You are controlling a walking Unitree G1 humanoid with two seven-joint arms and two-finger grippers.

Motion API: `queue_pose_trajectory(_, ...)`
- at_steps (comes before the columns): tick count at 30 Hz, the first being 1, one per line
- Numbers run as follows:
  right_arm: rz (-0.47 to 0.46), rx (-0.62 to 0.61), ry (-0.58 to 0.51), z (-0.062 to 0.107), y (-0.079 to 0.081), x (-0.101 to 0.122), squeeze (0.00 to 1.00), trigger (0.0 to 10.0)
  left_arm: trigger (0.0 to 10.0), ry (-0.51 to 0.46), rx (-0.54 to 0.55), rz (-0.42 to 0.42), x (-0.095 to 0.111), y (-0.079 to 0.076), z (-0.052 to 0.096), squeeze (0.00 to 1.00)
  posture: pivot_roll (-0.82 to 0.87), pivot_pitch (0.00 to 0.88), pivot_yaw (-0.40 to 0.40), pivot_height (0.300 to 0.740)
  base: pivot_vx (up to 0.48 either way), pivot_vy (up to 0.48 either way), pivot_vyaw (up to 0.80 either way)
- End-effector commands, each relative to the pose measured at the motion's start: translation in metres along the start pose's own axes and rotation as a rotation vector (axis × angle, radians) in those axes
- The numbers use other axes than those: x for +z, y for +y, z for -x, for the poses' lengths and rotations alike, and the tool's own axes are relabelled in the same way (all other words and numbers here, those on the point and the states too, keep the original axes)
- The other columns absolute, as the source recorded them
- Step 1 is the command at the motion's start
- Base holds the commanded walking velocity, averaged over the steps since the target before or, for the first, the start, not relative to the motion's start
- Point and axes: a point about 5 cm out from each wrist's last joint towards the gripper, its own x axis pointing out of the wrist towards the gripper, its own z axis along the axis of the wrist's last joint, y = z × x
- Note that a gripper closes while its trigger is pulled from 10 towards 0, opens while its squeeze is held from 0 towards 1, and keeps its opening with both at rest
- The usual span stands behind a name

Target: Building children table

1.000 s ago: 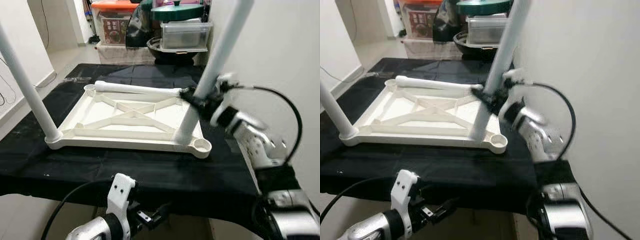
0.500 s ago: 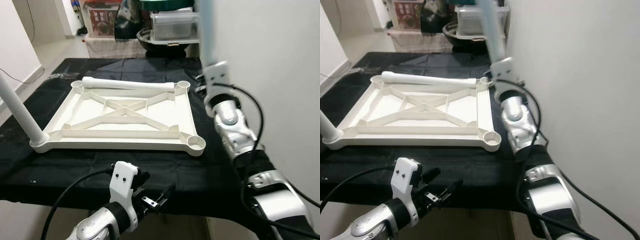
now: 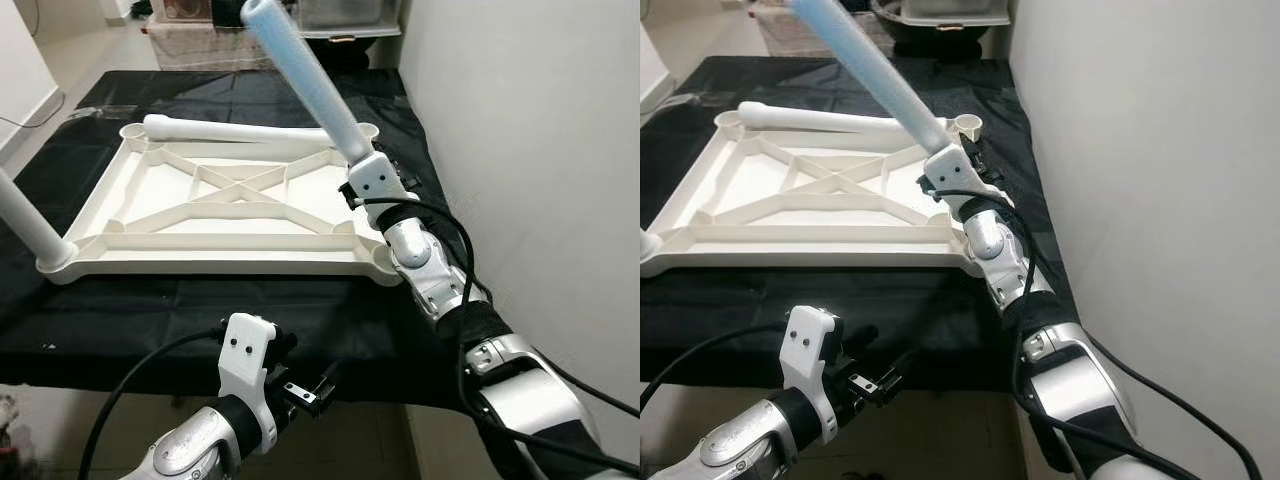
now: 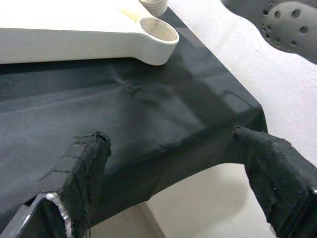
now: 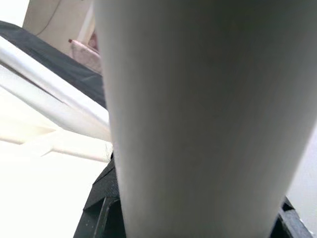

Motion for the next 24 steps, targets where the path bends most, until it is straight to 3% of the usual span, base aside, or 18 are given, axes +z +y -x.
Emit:
queue_pose_trajectory(1, -0.045, 0.013, -0.016, -0.002, 0.004, 0.004, 0.0, 0.0, 10.0, 0.011, 0.008, 0.008, -0.002, -0.001, 0.001, 0.0, 0.19, 0.232, -0.022, 0.74, 0.0, 0.0, 0.0)
queue_pose_trajectory(3, -0.089, 0.004, -0.008, -0.003, 0.003, 0.005, 0.0, 0.0, 10.0, 0.011, 0.009, 0.008, -0.002, -0.001, 0.0, 0.0, 0.19, 0.232, -0.022, 0.74, 0.0, 0.0, 0.0)
queue_pose_trajectory(4, -0.156, 0.004, 0.005, -0.004, 0.003, 0.006, 0.0, 0.0, 10.0, 0.012, 0.009, 0.009, -0.003, -0.001, 0.0, 0.0, 0.19, 0.229, -0.021, 0.74, 0.0, 0.0, 0.0)
queue_pose_trajectory(5, -0.156, 0.004, 0.005, -0.004, 0.003, 0.006, 0.0, 0.0, 10.0, 0.012, 0.009, 0.009, -0.003, -0.001, 0.0, 0.0, 0.19, 0.229, -0.021, 0.74, 0.0, 0.0, 0.0)
queue_pose_trajectory(6, -0.253, 0.005, 0.028, -0.006, 0.004, 0.007, 0.0, 0.0, 10.0, 0.015, 0.008, 0.007, -0.003, -0.002, -0.001, 0.0, 0.19, 0.226, -0.021, 0.74, 0.0, 0.0, 0.0)
queue_pose_trajectory(7, -0.253, 0.005, 0.028, -0.006, 0.004, 0.007, 0.0, 0.0, 10.0, 0.015, 0.008, 0.007, -0.003, -0.002, -0.001, 0.0, 0.19, 0.226, -0.021, 0.74, 0.0, 0.0, 0.0)
queue_pose_trajectory(8, -0.352, 0.012, 0.042, -0.008, 0.005, 0.01, 0.0, 0.0, 10.0, 0.017, 0.008, 0.005, -0.003, -0.001, -0.001, 0.0, 0.19, 0.223, -0.021, 0.74, 0.0, 0.0, 0.0)
queue_pose_trajectory(9, -0.352, 0.012, 0.042, -0.008, 0.005, 0.01, 0.0, 0.0, 10.0, 0.017, 0.008, 0.005, -0.003, -0.001, -0.001, 0.0, 0.19, 0.223, -0.021, 0.74, 0.0, 0.0, 0.0)
queue_pose_trajectory(10, -0.444, 0.021, 0.051, -0.009, 0.006, 0.014, 0.0, 0.0, 10.0, 0.019, 0.009, 0.002, -0.004, -0.001, -0.002, 0.0, 0.19, 0.219, -0.018, 0.74, 0.0, 0.0, 0.0)
queue_pose_trajectory(11, -0.444, 0.021, 0.051, -0.009, 0.006, 0.014, 0.0, 0.0, 10.0, 0.019, 0.009, 0.002, -0.004, -0.001, -0.002, 0.0, 0.19, 0.219, -0.018, 0.74, 0.0, 0.0, 0.0)
queue_pose_trajectory(13, -0.548, 0.02, 0.043, -0.012, 0.004, 0.025, 0.0, 0.0, 10.0, 0.018, 0.01, -0.005, -0.003, 0.001, -0.003, 0.0, 0.18, 0.209, -0.018, 0.74, 0.0, 0.0, 0.0)
queue_pose_trajectory(22, -0.628, 0.019, 0.004, -0.012, 0.002, 0.043, 0.0, 0.0, 10.0, 0.01, 0.01, -0.015, -0.002, 0.004, -0.006, 0.0, 0.17, 0.193, -0.015, 0.74, 0.0, 0.0, 0.0)
queue_pose_trajectory(24, -0.686, 0.037, -0.023, -0.011, 0.002, 0.056, 0.0, 0.0, 10.0, 0.004, 0.014, -0.022, -0.001, 0.007, -0.008, 0.0, 0.17, 0.183, -0.018, 0.74, 0.0, 0.0, 0.0)
